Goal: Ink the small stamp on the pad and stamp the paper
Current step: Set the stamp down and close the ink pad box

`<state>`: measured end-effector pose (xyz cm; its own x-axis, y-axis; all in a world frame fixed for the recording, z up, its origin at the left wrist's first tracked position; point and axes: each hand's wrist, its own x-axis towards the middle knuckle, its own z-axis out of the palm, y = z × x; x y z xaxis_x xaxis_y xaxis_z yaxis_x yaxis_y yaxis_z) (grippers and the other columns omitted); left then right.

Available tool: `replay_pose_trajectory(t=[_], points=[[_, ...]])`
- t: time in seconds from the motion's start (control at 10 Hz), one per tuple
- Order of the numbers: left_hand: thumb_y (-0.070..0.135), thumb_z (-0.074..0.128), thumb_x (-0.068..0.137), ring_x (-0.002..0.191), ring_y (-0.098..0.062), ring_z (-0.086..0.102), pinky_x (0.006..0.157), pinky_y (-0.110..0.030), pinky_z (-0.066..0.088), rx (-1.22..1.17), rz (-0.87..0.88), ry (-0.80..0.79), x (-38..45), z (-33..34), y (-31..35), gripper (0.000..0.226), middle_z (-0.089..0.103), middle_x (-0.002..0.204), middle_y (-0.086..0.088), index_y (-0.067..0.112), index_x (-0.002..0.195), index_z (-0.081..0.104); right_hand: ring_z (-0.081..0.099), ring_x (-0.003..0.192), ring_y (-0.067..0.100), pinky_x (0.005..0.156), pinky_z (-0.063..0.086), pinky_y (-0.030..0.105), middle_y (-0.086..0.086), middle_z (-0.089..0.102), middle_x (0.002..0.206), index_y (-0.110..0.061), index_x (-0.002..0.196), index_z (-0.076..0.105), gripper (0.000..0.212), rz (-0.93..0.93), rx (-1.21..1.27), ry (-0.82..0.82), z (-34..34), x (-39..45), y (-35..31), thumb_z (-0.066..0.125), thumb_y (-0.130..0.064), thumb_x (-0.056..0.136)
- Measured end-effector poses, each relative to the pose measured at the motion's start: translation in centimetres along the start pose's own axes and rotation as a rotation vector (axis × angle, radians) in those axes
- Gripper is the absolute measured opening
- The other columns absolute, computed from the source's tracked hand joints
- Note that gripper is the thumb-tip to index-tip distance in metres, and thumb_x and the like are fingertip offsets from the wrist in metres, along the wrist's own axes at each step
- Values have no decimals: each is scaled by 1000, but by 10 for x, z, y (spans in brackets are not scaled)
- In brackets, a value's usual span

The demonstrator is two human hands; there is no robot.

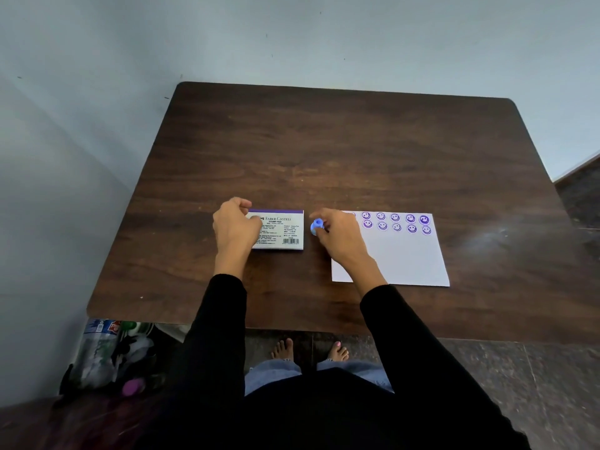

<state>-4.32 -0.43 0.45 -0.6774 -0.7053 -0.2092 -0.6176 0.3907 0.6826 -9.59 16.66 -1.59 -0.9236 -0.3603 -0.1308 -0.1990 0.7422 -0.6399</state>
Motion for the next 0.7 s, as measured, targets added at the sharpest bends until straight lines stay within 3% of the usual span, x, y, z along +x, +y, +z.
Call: replay_pose_trajectory(t=[0.2, 0.5, 0.6, 0.7], points=[[9, 65, 80, 106, -24, 61, 92, -30, 44, 74, 131, -65, -9, 16, 16, 32, 67, 114, -8, 13, 112, 64, 63, 99, 29, 84, 52, 39, 11, 71, 108, -15, 107, 67, 27, -16, -36, 19, 1, 0, 3, 60, -9, 81], [5, 64, 82, 110, -19, 59, 78, -17, 32, 114, 186, -114, -18, 30, 32, 37, 65, 119, -8, 10, 118, 60, 63, 99, 27, 82, 52, 37, 9, 69, 110, -16, 109, 64, 29, -12, -35, 21, 3, 2, 6, 66, -15, 80], [4, 63, 82, 110, -21, 60, 80, -18, 36, 122, 199, -129, -15, 31, 30, 37, 65, 120, -9, 9, 118, 60, 63, 97, 24, 76, 50, 33, 3, 69, 107, -21, 114, 59, 41, -23, -11, 52, 2, -2, 11, 68, -21, 74], [6, 62, 84, 112, -24, 59, 92, -30, 45, 107, 230, -137, -22, 35, 30, 36, 64, 122, -10, 9, 120, 59, 63, 100, 18, 75, 45, 27, -2, 68, 111, -24, 115, 59, 40, -36, -17, 188, 2, -10, 18, 64, -29, 76]])
